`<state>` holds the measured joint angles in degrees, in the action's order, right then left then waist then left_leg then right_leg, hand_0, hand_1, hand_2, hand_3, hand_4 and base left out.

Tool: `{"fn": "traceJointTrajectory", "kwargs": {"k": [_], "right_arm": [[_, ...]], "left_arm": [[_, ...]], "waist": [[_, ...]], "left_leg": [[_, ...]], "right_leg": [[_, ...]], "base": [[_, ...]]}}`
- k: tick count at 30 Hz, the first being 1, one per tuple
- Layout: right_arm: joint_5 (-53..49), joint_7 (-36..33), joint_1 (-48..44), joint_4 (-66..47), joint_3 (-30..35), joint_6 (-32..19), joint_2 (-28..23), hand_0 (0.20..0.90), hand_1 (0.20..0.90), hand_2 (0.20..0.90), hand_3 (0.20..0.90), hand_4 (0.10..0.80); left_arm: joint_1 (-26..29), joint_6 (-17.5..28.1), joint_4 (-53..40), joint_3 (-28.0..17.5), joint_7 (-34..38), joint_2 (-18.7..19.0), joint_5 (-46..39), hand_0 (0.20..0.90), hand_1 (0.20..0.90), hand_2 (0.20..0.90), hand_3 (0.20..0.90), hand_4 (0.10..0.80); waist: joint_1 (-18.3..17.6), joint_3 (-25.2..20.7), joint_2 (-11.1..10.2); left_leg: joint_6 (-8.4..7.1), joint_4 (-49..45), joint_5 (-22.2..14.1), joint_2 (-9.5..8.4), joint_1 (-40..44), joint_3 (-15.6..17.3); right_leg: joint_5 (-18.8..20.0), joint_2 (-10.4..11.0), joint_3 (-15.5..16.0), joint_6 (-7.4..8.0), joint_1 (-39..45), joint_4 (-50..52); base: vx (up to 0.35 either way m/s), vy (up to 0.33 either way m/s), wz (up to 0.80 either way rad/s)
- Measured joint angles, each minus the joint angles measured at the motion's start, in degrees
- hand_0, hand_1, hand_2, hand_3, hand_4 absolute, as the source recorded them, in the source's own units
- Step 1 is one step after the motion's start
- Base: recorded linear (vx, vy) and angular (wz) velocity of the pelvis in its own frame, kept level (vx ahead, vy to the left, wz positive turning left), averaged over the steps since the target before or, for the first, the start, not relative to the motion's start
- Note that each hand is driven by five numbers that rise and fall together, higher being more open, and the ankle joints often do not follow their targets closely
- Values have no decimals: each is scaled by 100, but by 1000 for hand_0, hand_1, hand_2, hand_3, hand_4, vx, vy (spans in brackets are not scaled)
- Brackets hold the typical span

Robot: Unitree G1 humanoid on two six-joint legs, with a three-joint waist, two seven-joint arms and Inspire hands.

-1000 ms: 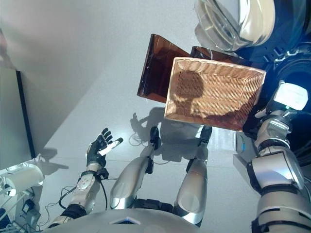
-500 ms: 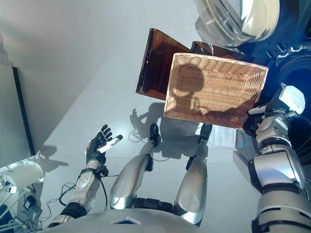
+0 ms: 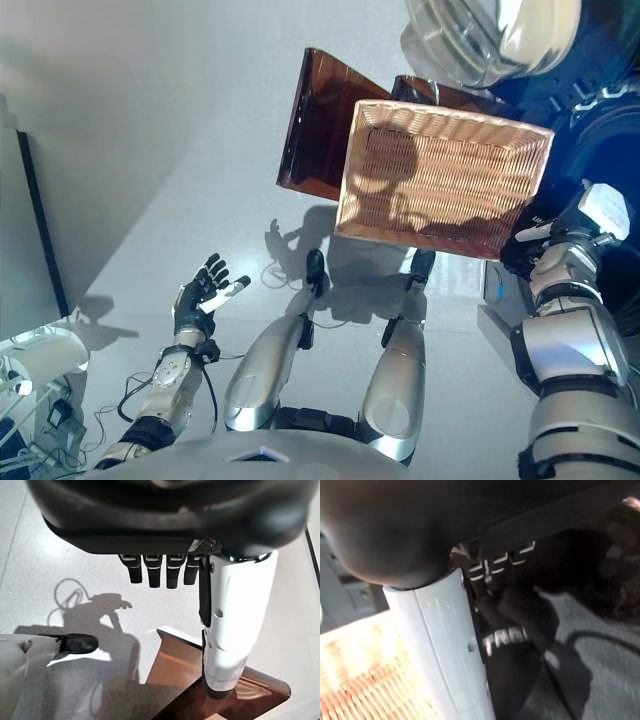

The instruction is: Pick up the clothes and place them into the washing machine

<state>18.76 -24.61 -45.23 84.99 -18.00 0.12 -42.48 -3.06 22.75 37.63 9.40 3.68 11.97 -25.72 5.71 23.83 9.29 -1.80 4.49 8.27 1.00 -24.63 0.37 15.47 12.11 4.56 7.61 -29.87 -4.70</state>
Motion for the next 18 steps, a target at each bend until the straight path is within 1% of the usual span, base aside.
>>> {"fn": "traceJointTrajectory", "kwargs": {"k": [4,11,12,13,18], "right_arm": [[-2,98,-22,-44,-55,-1,31,900,900,900,900,800],[-2,222,-46,-34,-58,0,36,900,900,900,900,800],[-1,228,-47,-21,-60,0,37,389,389,389,389,435],[1,227,-51,7,-68,1,36,200,200,200,200,300],[136,214,-188,87,-164,128,23,200,200,200,200,300]], "left_arm": [[12,-2,-40,2,-16,3,-2,900,900,900,900,800],[13,-3,-228,-12,-122,9,-2,900,900,900,900,800],[13,-4,-228,-16,-121,10,-2,900,900,900,900,800],[13,-5,-229,-16,-122,10,-2,900,900,900,900,800],[17,-6,-236,-23,-121,13,0,900,900,900,900,800]], "waist": [[8,40,-21],[5,110,-15],[6,110,-15],[10,110,-15],[11,105,-9]], "left_leg": [[1,0,-1,-4,-104,71],[1,1,-3,-13,-104,88],[0,1,-3,-12,-105,90],[0,1,-3,-18,-105,94],[0,0,-1,-29,-229,104]], "right_leg": [[14,-5,-61,-4,-148,0],[14,-2,-80,-4,-162,0],[14,-2,-80,-4,-164,0],[14,-1,-85,-4,-167,0],[15,1,-106,-5,-299,0]], "base": [[-20,5,-6],[-2,7,-1],[0,0,0],[0,0,0],[0,0,0]]}}
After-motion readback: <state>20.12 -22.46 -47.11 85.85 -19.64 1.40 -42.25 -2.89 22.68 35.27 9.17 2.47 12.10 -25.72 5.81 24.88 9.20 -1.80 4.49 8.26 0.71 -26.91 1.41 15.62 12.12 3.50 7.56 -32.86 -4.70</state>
